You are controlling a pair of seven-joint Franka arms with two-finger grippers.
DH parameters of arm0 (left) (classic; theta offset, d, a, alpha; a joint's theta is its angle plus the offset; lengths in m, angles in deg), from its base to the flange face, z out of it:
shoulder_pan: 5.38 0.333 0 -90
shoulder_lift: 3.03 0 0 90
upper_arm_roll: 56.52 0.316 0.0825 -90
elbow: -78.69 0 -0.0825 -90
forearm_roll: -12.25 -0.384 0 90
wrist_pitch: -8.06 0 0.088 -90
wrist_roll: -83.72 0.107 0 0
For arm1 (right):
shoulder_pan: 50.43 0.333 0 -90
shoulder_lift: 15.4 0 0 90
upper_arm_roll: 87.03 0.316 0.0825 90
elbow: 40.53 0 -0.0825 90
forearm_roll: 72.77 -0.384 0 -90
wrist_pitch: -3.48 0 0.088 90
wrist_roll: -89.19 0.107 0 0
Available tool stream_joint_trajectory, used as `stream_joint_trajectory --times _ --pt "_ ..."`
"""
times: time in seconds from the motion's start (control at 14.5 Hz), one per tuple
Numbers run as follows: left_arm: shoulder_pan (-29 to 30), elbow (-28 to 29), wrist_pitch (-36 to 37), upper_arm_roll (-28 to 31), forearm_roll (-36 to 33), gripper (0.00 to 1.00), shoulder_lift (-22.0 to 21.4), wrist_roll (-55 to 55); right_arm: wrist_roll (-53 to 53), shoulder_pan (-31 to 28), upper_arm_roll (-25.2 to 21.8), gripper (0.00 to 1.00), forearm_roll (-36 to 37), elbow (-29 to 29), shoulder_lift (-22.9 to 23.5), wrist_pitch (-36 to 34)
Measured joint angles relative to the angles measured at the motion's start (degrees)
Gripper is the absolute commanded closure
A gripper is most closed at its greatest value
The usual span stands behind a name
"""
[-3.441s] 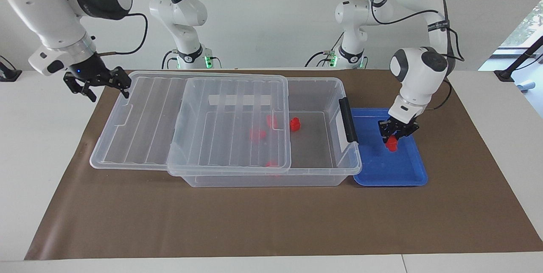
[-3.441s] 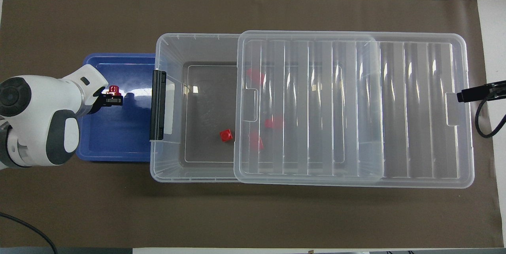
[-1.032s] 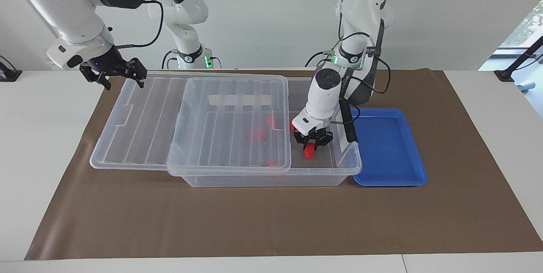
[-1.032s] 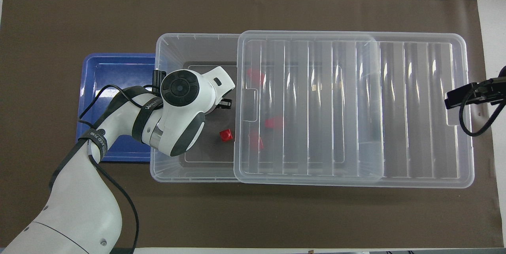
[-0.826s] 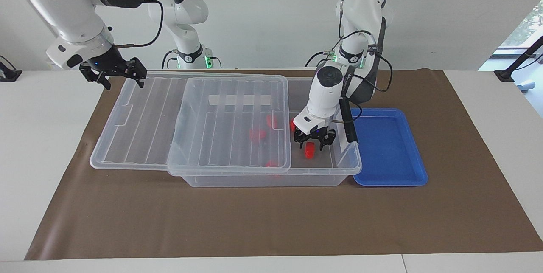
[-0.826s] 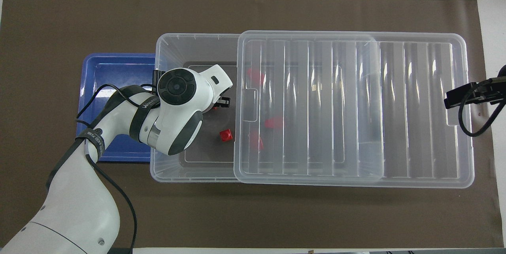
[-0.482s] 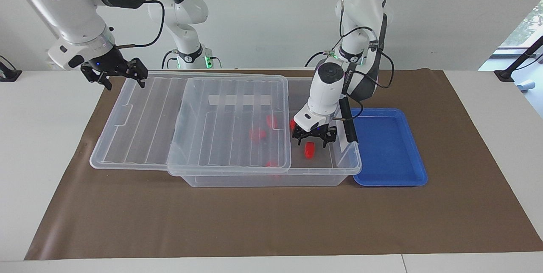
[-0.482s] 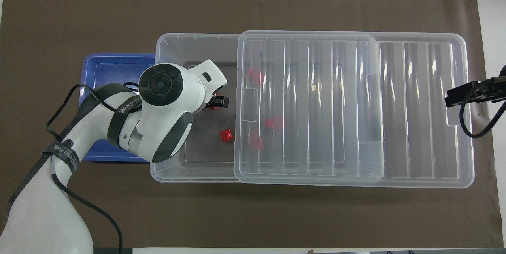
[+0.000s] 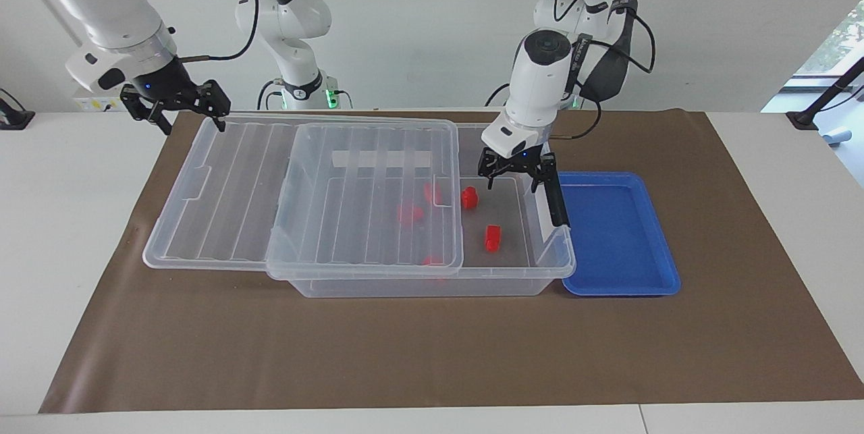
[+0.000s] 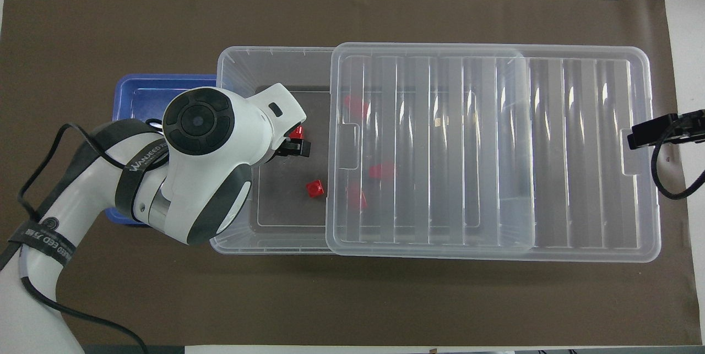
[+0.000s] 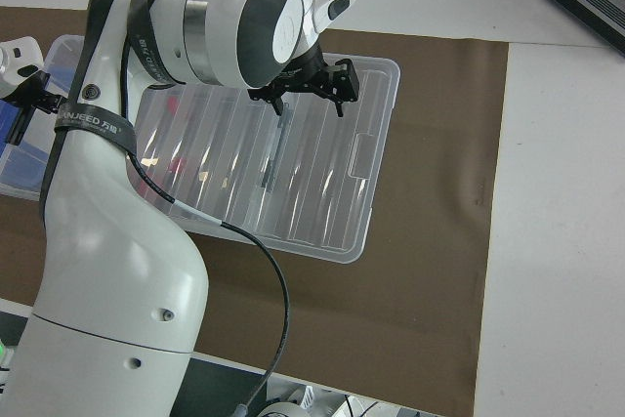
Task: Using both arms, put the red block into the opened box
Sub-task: 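Open the left gripper to release the block and withdraw it, then slide the clear lid back over the box with the right gripper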
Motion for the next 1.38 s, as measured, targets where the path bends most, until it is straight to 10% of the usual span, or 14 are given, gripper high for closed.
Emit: stream_joint_trajectory --times 0.07,0.28,0.34,1.38 --pt "1.0 0.0 1.3 0.1 0.0 0.0 -0.9 -0.1 -0.5 -0.4 -0.1 0.04 0.0 -0.2 0.0 0.2" --pt "6.9 0.0 2.6 0.5 0.0 0.0 -3.1 0.3 -7.4 -4.2 -0.4 0.9 0.0 -1.5 -0.1 2.8" --pt "8.8 0.1 2.8 0.5 0.0 0.0 -3.7 0.5 -9.3 -5.9 -0.5 1.0 0.0 -2.6 -0.3 4.6" --pt "25.5 -13.9 18.9 0.8 0.9 0.0 -5.5 20.4 -11.3 -12.4 -0.5 1.0 0.0 -18.4 3.5 27.1"
